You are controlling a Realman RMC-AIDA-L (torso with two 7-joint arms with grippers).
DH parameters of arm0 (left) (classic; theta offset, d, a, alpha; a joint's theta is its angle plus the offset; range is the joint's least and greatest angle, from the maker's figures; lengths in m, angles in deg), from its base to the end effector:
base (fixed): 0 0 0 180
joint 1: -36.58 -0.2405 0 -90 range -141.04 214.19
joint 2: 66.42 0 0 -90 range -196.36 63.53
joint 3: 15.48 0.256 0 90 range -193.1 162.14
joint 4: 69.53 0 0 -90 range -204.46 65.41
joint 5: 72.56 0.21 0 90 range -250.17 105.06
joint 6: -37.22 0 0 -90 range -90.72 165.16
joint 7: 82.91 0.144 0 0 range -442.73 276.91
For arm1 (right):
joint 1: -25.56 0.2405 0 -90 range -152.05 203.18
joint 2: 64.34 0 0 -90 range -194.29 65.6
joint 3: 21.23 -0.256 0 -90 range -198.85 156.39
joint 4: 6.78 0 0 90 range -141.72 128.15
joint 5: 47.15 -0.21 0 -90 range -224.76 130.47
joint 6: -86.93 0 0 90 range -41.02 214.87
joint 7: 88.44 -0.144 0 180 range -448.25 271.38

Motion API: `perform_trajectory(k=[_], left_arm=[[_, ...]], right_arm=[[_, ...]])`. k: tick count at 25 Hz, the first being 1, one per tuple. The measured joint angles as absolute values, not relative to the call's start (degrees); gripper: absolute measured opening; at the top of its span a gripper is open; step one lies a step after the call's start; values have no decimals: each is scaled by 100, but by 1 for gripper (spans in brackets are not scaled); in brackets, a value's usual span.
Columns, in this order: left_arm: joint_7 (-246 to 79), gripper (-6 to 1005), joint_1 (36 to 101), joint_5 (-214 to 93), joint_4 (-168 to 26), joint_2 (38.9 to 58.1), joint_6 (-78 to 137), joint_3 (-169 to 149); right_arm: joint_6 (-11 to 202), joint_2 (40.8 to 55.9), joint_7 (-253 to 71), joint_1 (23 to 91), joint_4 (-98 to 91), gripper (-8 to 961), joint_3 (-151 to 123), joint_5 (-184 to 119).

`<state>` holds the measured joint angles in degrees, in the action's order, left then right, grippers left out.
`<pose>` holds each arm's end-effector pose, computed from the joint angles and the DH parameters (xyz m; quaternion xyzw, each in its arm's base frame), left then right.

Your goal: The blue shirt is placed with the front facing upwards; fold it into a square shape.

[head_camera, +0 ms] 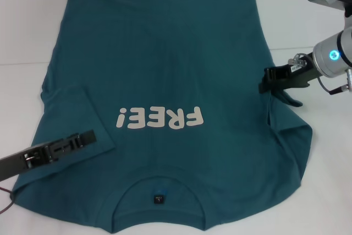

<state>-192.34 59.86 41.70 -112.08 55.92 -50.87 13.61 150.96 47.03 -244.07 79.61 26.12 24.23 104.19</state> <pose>-0.3000 0.3077 0.0187 -0.7860 -0.5035 -0.3266 0.1482 0.2317 0.4580 0.0346 -0.7583 0.5932 0.0098 0.2704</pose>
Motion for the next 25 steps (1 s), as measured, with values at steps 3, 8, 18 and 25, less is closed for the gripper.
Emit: perform_trajectory(k=[3, 8, 18, 25], left_arm=[[-19230, 723, 5987, 4170, -11169, 5595, -5081, 1300], [-19206, 723, 6001, 4170, -11117, 5591, -5051, 1244], [-19224, 722, 5987, 4170, -11100, 5584, -4947, 1174], [-19225, 722, 5987, 4170, -11091, 5583, -4934, 1177]], right_arm=[[14919, 4762, -24475, 7976, 2588, 52, 2439, 10408], [14560, 4838, -24581, 7988, 2451, 54, 2439, 10385], [14498, 4884, -24562, 8043, 2311, 58, 2439, 10367], [14511, 4908, -24385, 8104, 2326, 60, 2444, 10240]])
